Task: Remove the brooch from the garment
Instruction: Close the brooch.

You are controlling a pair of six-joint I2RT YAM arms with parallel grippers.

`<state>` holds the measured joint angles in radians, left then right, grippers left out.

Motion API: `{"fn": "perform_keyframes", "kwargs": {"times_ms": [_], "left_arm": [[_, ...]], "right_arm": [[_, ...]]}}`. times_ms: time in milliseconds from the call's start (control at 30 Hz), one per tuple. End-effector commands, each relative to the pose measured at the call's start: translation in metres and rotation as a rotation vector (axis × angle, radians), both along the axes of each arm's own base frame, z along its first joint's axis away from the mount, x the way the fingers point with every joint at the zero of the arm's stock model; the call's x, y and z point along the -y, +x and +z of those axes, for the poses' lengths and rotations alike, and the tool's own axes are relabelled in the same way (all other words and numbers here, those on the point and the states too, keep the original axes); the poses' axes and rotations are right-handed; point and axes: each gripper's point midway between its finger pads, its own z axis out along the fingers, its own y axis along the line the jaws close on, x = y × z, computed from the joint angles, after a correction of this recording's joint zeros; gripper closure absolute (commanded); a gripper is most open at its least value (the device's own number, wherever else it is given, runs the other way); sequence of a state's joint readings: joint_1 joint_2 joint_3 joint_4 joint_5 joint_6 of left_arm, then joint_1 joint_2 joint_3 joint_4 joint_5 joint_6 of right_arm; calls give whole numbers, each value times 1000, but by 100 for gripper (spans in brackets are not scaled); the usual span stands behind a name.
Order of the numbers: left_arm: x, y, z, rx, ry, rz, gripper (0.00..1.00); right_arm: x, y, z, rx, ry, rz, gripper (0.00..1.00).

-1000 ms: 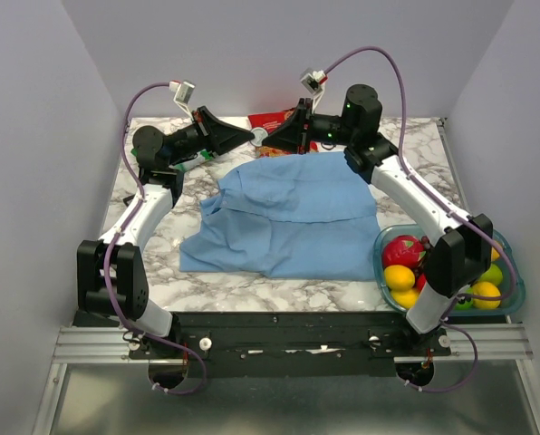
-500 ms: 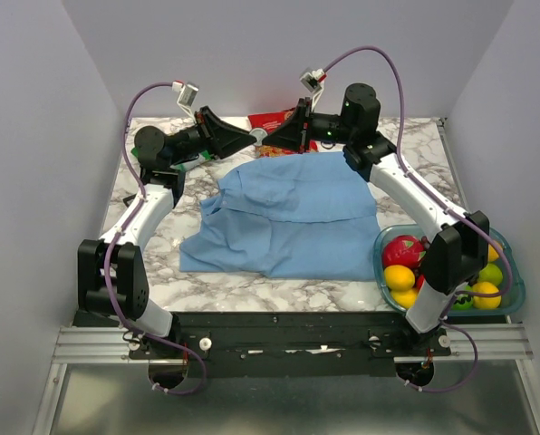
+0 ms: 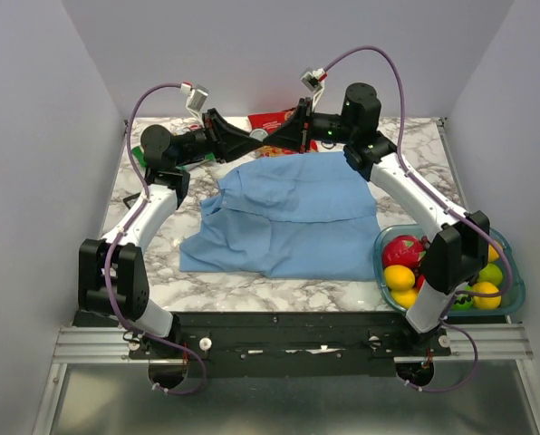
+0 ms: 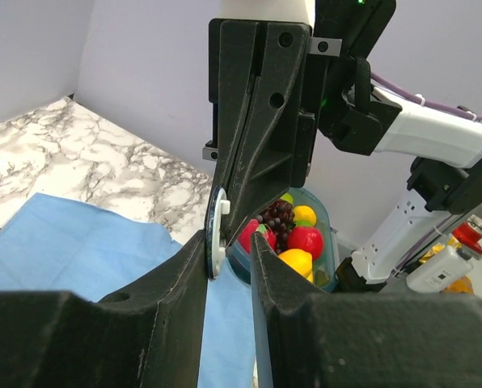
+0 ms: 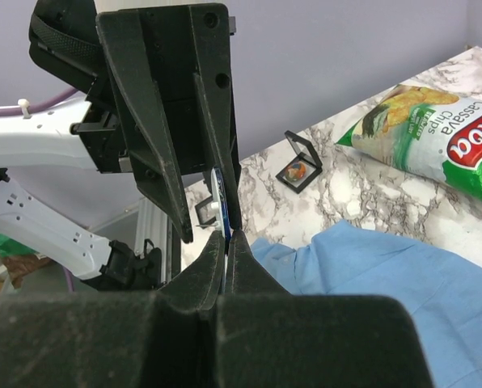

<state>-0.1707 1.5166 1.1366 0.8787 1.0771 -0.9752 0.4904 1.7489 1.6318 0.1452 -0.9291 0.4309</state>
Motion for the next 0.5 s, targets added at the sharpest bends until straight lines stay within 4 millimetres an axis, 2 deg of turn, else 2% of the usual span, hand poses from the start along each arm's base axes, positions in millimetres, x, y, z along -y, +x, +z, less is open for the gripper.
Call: {"fn": "perform_keyframes", "kwargs": {"times_ms": [0,300,467], "left_arm": [[9,-11,-2,57,59,-47,66],[9,-1,-5,35,70,-5,64],[3,-2,5,22,18,-6,63]], "right_arm": [[0,4,8,9,14,-20,100],[1,1,6,12,9,-10,100],[2,2,2,19,4,-15,100]]}}
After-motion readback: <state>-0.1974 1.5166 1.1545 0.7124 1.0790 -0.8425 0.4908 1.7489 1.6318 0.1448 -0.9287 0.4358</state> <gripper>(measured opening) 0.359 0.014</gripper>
